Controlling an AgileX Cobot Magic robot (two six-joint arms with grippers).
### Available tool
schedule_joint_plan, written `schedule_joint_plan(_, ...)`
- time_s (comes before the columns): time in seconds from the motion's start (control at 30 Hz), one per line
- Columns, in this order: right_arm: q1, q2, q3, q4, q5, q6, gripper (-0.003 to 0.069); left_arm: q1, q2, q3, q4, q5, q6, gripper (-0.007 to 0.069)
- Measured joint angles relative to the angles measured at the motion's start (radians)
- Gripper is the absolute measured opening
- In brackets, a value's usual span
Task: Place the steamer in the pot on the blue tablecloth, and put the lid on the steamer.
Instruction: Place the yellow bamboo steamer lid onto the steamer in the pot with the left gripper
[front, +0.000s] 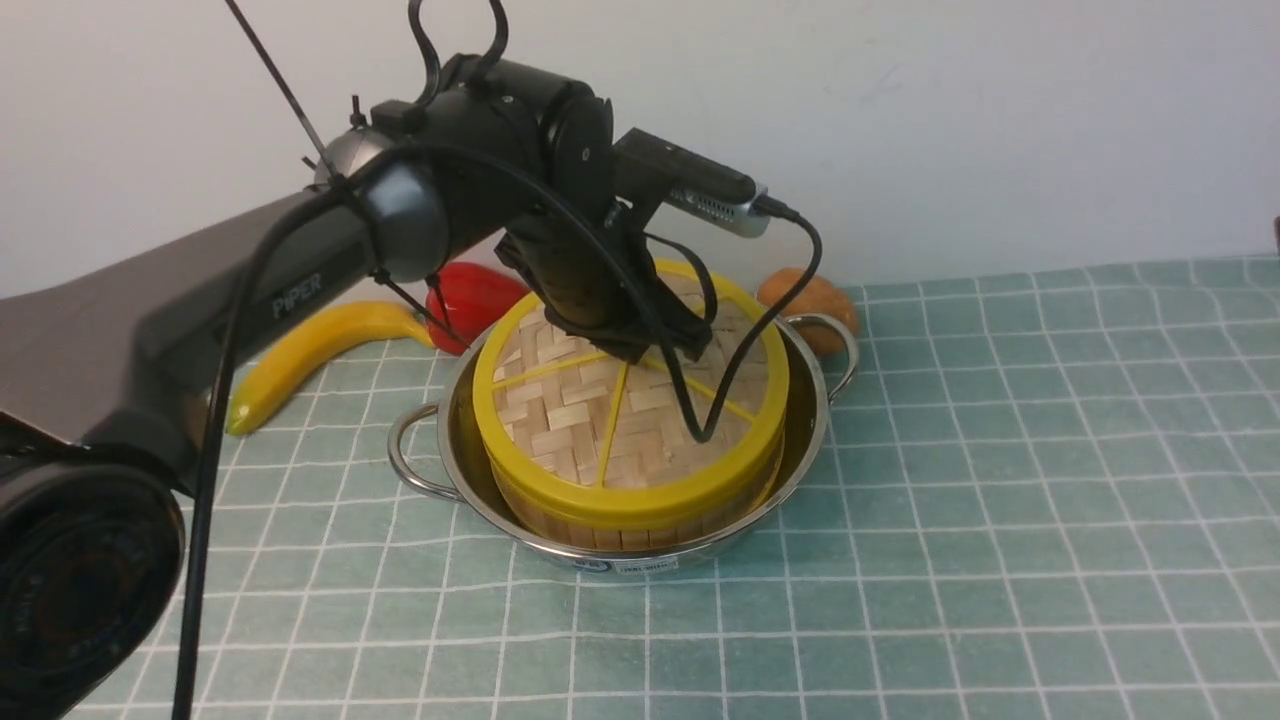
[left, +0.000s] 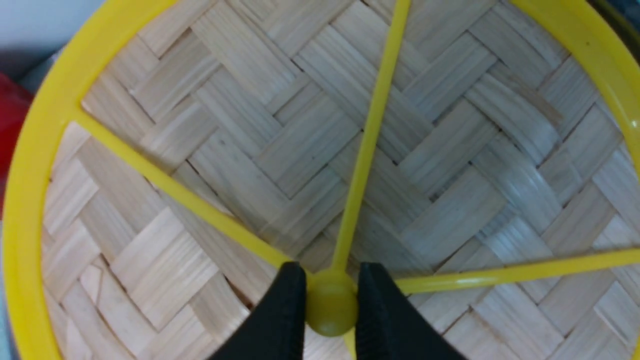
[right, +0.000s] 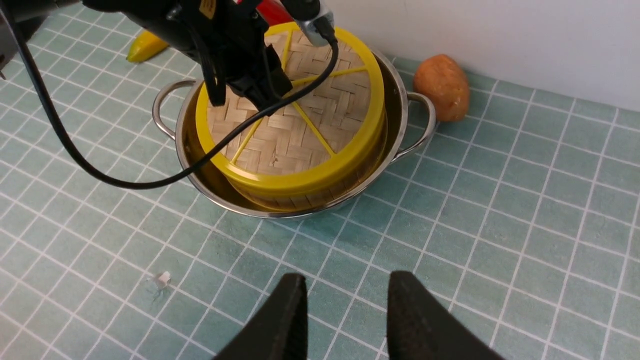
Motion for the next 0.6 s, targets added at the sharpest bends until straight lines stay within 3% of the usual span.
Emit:
schedule_joint_plan(0.5,0.000,0.000,0.000,0.000,0.001,0.001,0.0244,0.000,0.022,-0.007,0.001,0.000,0.000,0.0117)
schedule_joint_plan(0.6,0.000,0.000,0.000,0.000,0.009,0.002,0.0244,0.000,0.023,-0.008,0.003,-0.010,0.000,0.0196)
